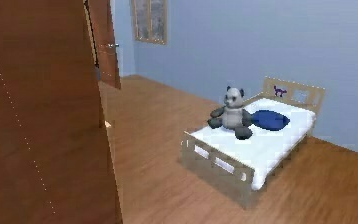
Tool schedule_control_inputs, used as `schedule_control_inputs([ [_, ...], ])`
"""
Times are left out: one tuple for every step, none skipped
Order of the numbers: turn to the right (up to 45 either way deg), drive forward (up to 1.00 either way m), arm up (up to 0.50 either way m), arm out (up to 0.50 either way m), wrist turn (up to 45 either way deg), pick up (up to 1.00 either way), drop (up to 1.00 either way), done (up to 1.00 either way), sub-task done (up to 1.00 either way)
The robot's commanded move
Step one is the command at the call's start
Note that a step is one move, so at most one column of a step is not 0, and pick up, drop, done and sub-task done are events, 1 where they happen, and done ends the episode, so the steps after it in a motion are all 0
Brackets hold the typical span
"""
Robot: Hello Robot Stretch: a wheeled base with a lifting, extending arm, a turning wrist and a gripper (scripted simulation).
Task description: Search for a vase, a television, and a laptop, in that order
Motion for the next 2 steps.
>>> schedule_control_inputs([
  [45.0,0.0,0.0,0.0,0.0,0.0,0.0,0.0,0.0],
  [45.0,0.0,0.0,0.0,0.0,0.0,0.0,0.0,0.0],
])
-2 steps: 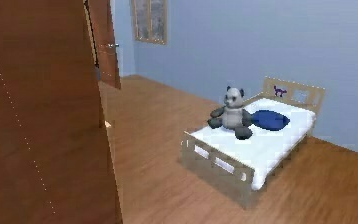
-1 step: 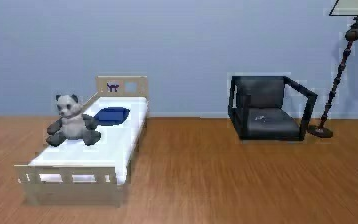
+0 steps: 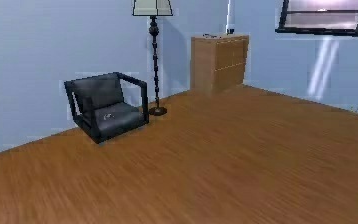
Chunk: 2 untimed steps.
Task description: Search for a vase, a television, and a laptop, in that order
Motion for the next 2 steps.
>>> schedule_control_inputs([
  [45.0,0.0,0.0,0.0,0.0,0.0,0.0,0.0,0.0],
  [0.0,0.2,0.0,0.0,0.0,0.0,0.0,0.0,0.0],
])
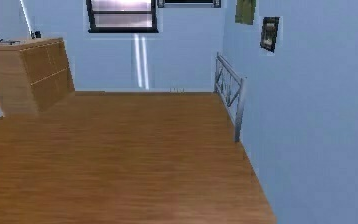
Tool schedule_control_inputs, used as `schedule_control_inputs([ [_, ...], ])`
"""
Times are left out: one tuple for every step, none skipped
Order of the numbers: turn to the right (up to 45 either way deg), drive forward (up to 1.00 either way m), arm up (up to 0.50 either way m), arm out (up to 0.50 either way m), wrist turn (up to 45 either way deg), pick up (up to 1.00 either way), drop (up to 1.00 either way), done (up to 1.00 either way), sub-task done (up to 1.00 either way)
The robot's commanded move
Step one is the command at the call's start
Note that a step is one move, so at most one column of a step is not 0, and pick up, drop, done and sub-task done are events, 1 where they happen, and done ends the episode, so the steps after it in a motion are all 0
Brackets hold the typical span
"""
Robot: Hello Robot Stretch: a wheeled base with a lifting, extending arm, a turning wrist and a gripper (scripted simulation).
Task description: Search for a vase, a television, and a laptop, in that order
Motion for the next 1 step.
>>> schedule_control_inputs([
  [-45.0,0.0,0.0,0.0,0.0,0.0,0.0,0.0,0.0],
])
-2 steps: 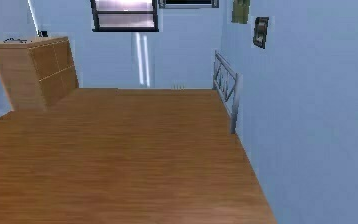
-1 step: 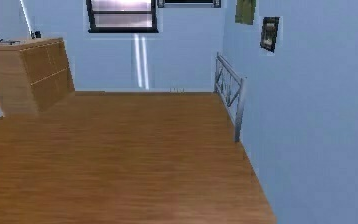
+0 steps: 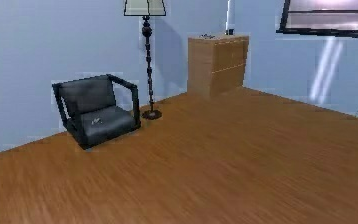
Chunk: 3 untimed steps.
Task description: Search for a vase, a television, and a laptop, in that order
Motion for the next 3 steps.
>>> schedule_control_inputs([
  [-36.0,0.0,0.0,0.0,0.0,0.0,0.0,0.0,0.0],
  [0.0,0.3,0.0,0.0,0.0,0.0,0.0,0.0,0.0],
  [-45.0,0.0,0.0,0.0,0.0,0.0,0.0,0.0,0.0],
])
